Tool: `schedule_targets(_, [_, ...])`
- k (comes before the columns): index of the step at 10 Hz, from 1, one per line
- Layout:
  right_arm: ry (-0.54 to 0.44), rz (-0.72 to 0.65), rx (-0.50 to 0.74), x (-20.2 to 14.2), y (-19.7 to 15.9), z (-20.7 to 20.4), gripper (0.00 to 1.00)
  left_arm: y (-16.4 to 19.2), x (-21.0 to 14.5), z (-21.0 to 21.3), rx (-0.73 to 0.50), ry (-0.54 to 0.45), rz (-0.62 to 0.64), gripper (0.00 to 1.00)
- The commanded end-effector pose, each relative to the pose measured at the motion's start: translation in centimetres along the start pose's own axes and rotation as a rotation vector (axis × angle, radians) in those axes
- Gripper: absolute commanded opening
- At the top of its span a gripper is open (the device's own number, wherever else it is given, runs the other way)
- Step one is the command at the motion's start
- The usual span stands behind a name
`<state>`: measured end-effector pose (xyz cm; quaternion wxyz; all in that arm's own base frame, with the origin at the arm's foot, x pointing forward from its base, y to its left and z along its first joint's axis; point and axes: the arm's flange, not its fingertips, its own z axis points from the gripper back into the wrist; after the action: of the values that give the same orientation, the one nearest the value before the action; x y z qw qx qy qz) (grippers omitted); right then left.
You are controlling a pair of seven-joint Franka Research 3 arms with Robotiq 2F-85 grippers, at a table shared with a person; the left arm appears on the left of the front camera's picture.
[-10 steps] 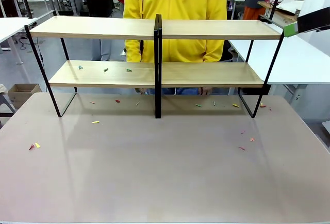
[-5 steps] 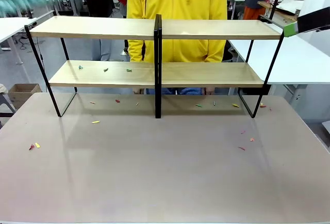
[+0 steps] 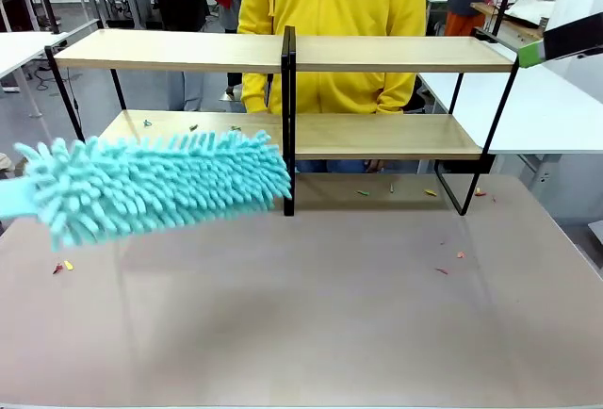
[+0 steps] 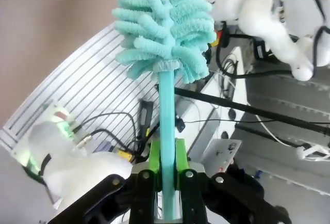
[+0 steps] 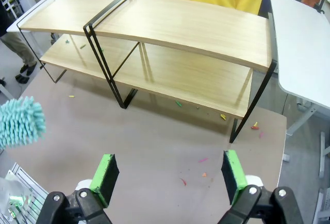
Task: Clean the shelves.
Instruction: Clean another randomly selected level of the Shelf with the Duster.
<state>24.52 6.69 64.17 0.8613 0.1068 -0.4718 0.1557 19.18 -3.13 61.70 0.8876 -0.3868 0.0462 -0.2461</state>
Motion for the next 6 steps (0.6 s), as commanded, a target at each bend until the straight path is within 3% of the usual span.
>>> schedule_targets(1, [0.002,0.001,0.002,0.0,0.0,0.0,1.00,-0.9,-0.9,2.5,-0.078,-0.060,-0.015,0.13])
schedule_targets(2, [0.002,0.001,0.002,0.0,0.0,0.0,1.00,0.0,0.0,0.0,0.000,0.000,0.000,0.13])
schedule_targets(4, [0.002,0.001,0.002,0.0,0.0,0.0,1.00,-0.5,4.0,-3.7,0.055,-0.095,0.125,0.13])
schedule_targets(6, [0.002,0.001,0.002,0.0,0.0,0.0,1.00,-0.7,5.8,-5.2,0.129,-0.142,0.171,0.13])
